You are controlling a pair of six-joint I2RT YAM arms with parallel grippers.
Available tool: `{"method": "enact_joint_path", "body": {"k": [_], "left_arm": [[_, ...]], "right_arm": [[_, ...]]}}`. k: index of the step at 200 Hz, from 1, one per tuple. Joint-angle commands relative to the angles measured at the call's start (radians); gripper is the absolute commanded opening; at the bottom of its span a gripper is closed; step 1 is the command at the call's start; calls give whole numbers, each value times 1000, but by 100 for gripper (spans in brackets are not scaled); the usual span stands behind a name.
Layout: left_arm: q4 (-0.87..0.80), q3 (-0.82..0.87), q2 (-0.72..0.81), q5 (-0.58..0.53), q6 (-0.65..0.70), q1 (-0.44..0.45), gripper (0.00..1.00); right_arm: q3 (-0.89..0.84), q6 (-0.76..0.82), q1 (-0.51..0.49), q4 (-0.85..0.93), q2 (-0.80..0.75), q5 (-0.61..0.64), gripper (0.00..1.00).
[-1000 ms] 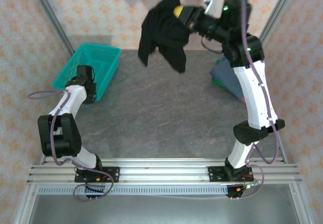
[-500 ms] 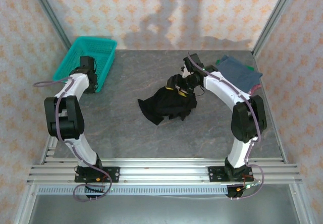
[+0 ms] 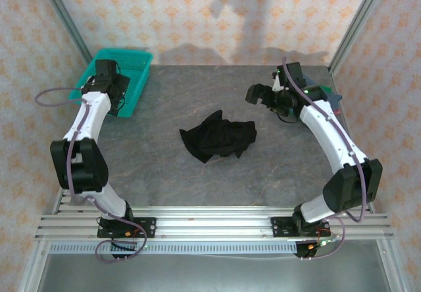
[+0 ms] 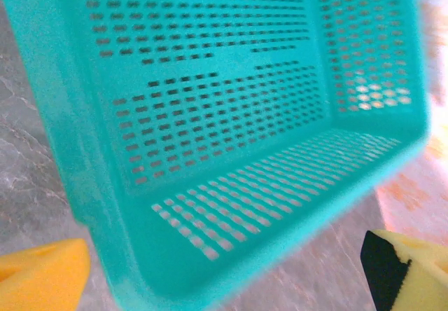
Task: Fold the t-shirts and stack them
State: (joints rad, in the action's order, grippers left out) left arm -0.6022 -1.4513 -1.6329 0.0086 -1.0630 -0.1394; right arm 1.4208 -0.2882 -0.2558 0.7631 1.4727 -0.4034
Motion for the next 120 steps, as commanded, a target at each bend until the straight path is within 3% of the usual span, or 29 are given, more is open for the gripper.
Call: {"method": "enact_joint_path", "body": {"k": [1, 20, 48, 85, 120], "left_arm": [[-115, -21, 121, -51, 125, 67, 100], [-137, 50, 195, -47, 147, 106, 100], [-125, 193, 309, -16, 144, 138, 100], [-97, 395, 413, 94, 127, 315, 98], [102, 629, 405, 176, -11, 475, 89]], "right_arm": [[-84, 52, -3, 0, -40, -54, 98], [-149, 50, -11, -88, -79, -229, 92], [-168, 128, -81, -72, -84, -299, 89], [-159, 259, -307, -43, -62, -201, 88], [-166, 331, -448, -99, -19, -73, 86]]}}
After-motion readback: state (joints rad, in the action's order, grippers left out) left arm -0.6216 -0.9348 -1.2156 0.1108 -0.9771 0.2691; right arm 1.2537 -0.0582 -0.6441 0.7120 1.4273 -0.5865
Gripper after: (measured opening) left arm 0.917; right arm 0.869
